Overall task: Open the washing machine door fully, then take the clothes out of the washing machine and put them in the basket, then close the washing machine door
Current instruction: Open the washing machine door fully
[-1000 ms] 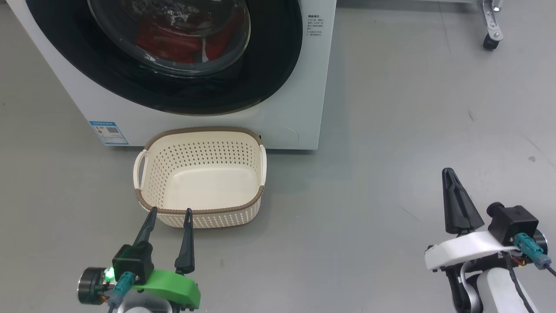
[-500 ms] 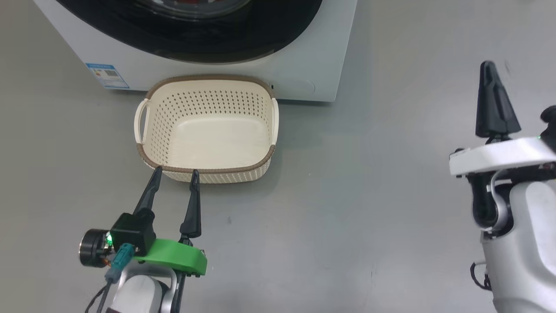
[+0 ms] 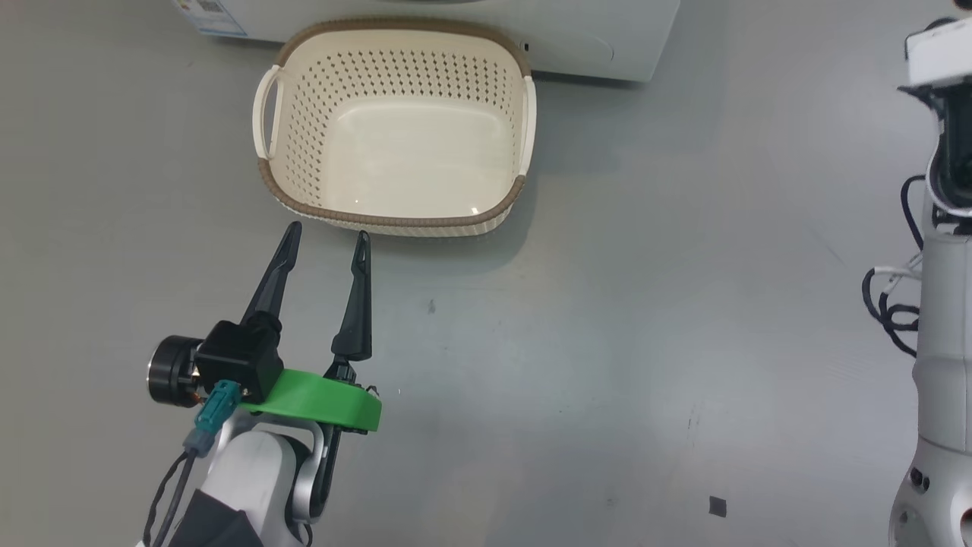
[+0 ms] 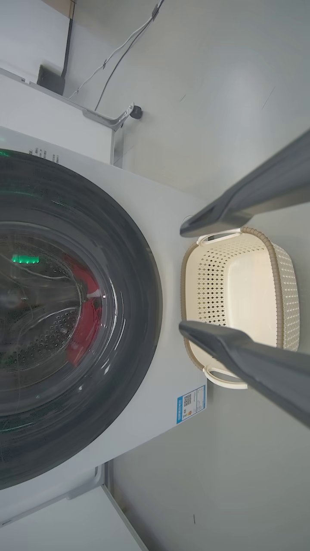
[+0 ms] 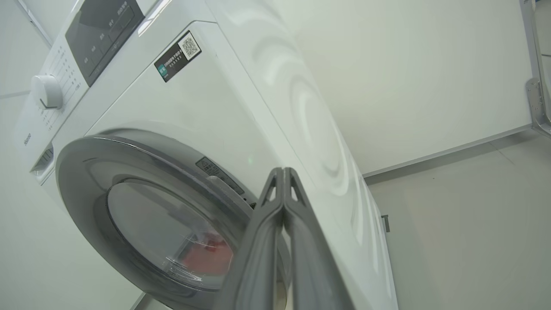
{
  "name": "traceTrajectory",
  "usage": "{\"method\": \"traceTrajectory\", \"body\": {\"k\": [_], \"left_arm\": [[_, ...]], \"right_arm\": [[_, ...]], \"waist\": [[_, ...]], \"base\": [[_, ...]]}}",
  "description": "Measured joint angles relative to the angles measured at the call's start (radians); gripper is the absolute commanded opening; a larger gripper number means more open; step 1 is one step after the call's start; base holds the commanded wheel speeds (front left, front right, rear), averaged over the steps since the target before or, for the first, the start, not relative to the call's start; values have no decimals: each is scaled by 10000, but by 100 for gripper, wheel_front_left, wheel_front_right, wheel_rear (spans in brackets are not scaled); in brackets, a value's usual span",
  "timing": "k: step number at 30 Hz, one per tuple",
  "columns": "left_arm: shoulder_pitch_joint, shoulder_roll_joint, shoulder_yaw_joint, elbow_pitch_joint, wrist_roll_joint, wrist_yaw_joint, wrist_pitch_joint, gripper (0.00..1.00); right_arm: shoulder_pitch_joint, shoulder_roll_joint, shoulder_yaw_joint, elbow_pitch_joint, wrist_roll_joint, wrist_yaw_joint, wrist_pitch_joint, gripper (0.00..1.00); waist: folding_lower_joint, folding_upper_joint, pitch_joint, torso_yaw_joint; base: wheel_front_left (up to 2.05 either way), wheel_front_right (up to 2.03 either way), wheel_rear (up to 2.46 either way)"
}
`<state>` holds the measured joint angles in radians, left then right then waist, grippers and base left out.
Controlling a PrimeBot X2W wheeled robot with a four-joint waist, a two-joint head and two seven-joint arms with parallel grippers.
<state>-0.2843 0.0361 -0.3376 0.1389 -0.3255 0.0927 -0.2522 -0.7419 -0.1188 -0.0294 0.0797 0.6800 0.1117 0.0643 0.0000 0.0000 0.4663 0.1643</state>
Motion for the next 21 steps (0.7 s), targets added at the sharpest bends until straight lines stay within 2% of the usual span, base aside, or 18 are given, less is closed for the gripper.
{"method": "traceTrajectory", "body": {"k": [2,9,15,21], "left_arm": [[-94,-2,-13,-19,-8,0,0,100],[-409,-23,-184,-75,-161,0,0,100],[-513,-33,-301,-73,-257,0,0,100],[-673,-44,-522,-58,-374,0,0,100]], "right_arm": [[-461,58,-159,201,458,-15,330,0],[-1899,213,-633,997,1858,-458,1438,0],[-2953,347,-918,1693,3302,-924,2437,0],[-3912,339,-1168,2322,4140,-1427,3223,0]], "waist": [[0,0,240,118],[0,0,958,511],[1,0,1421,848],[1,0,1731,1184]], "base": [[0,0,0],[0,0,0],[0,0,0],[0,0,0]]}}
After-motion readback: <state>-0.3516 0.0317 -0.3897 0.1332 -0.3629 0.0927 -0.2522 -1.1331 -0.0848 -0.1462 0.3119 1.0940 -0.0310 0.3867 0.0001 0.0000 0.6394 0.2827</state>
